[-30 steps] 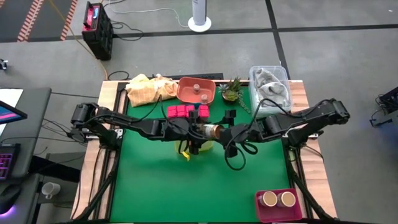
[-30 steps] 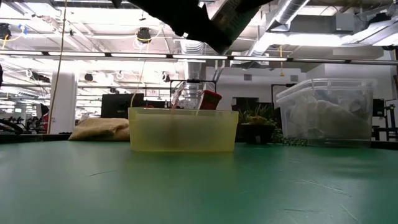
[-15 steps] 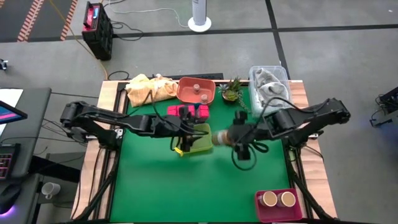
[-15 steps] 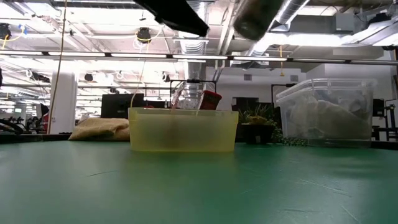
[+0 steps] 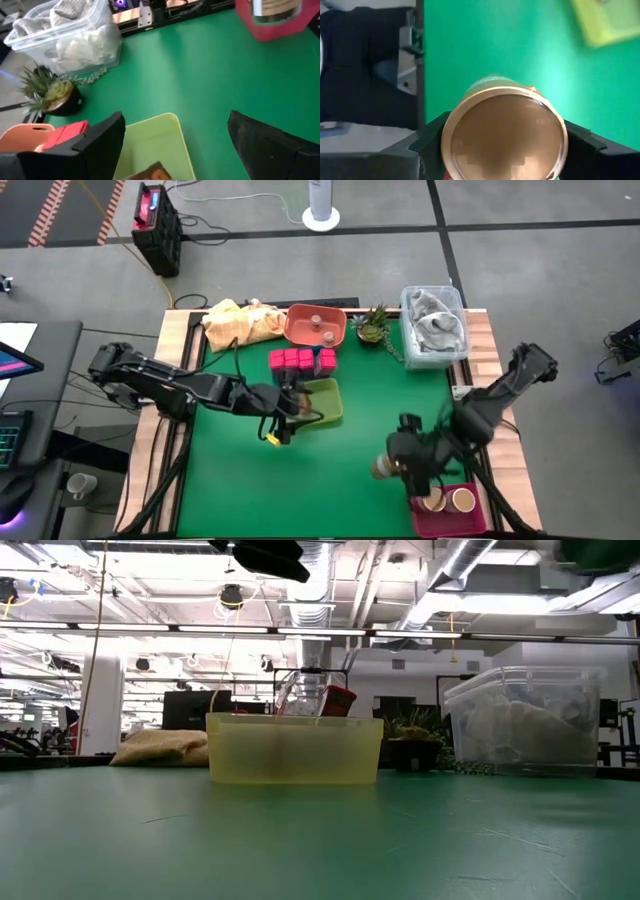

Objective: Sort spices by type
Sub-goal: Put the gold seasoning can into the pink bin

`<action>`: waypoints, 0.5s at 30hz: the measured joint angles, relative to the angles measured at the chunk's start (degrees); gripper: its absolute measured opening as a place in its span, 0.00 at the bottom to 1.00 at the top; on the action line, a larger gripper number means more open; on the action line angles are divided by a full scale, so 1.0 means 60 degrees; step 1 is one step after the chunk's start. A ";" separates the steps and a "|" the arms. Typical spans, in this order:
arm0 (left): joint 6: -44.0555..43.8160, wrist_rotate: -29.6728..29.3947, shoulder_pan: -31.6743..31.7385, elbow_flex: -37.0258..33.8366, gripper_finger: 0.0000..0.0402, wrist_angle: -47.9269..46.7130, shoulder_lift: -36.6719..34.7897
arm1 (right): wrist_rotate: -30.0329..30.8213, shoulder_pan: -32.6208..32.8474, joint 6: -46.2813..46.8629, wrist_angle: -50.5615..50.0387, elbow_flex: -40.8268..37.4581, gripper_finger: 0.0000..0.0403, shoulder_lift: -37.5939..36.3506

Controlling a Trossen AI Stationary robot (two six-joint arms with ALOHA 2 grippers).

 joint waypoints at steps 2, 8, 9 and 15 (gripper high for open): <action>-0.0083 -0.0269 -0.0231 0.0000 0.84 -0.0136 0.0000 | -0.0007 0.0466 0.0814 -0.0033 0.0000 0.75 0.0238; -0.0098 -0.0653 -0.0681 0.0000 0.84 -0.0500 0.0000 | -0.0206 0.1548 0.3174 0.0165 -0.0001 0.75 0.1004; -0.0136 -0.0677 -0.0713 0.0000 0.84 -0.0518 0.0000 | -0.0277 0.1690 0.3503 0.0223 -0.0001 0.75 0.1108; -0.0349 -0.0699 -0.0862 0.0000 0.84 -0.0544 0.0000 | -0.0441 0.2233 0.4796 0.1146 0.0000 0.75 0.1629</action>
